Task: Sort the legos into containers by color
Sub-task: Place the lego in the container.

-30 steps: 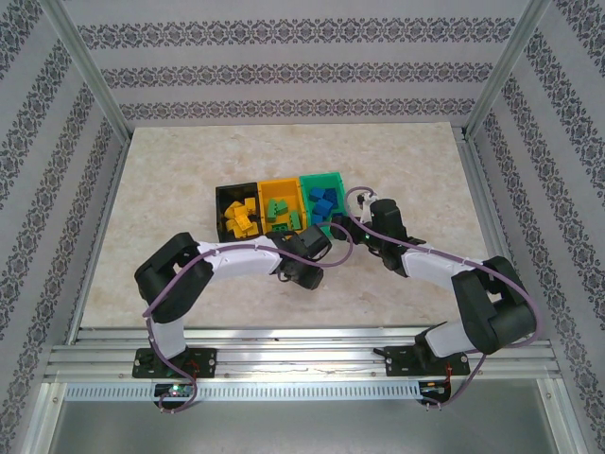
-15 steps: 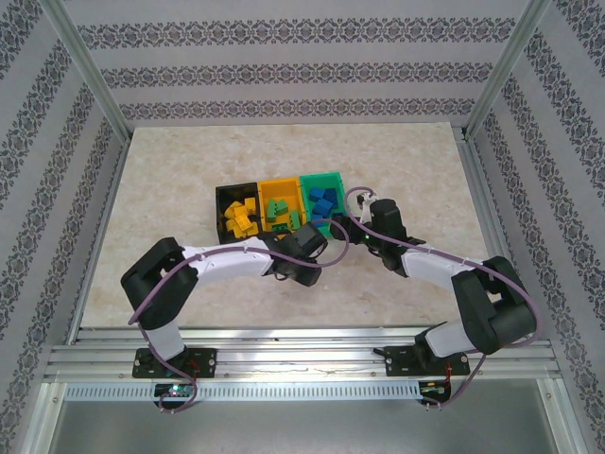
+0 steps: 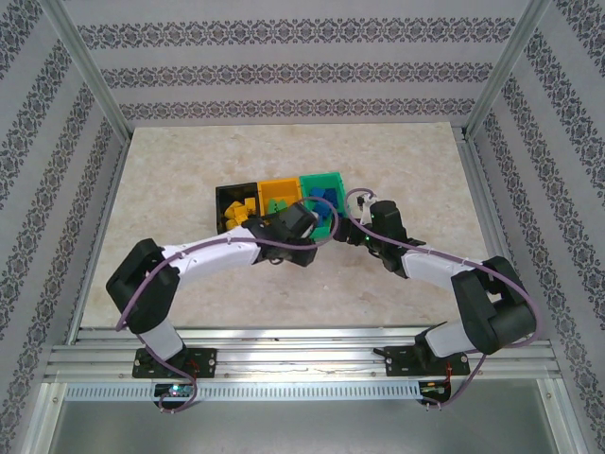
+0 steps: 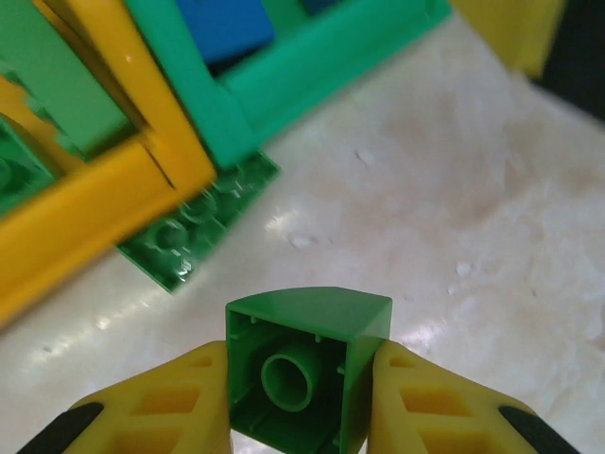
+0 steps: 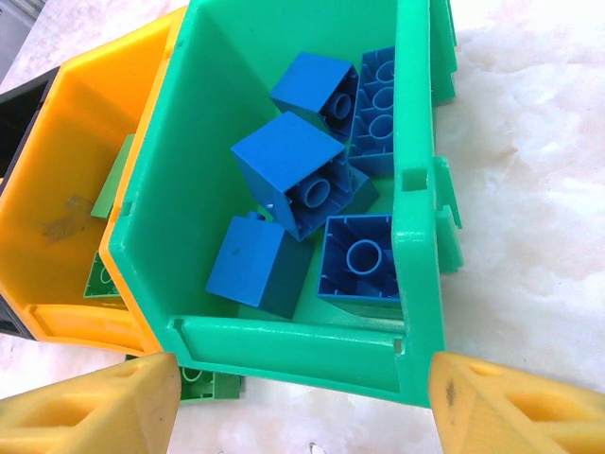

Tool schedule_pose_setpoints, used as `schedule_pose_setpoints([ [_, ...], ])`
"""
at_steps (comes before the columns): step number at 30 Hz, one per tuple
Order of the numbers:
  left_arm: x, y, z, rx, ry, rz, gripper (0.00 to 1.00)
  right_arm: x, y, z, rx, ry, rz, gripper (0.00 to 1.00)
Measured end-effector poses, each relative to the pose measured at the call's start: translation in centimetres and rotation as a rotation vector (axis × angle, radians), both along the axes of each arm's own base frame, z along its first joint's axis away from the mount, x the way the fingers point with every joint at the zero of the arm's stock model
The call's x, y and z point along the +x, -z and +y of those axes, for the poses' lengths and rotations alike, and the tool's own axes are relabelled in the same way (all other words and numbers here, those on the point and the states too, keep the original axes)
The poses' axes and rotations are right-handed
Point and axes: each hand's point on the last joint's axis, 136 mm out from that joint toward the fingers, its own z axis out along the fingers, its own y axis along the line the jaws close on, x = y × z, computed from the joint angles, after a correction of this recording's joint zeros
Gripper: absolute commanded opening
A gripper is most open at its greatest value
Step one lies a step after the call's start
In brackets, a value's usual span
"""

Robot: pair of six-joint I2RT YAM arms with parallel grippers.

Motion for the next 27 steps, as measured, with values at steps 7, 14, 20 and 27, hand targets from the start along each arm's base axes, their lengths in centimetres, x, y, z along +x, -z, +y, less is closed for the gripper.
schedule_pose_setpoints([
  [7, 6.0, -4.0, 3.2, -0.066, -0.119, -0.064, 0.31, 0.0, 0.0, 0.0, 0.000, 0.000, 0.001, 0.70],
  [14, 11.5, -6.2, 5.9, -0.075, -0.211, -0.111, 0.52, 0.1, 0.0, -0.2, 0.007, 0.008, 0.005, 0.70],
  [20, 14.0, -5.7, 5.7, -0.063, -0.217, -0.098, 0.64, 0.1, 0.0, -0.1, 0.013, 0.010, 0.009, 0.70],
  [27, 12.0, -3.8, 6.6, -0.058, -0.230, -0.060, 0.68, 0.0, 0.0, -0.1, 0.016, 0.011, 0.011, 0.70],
])
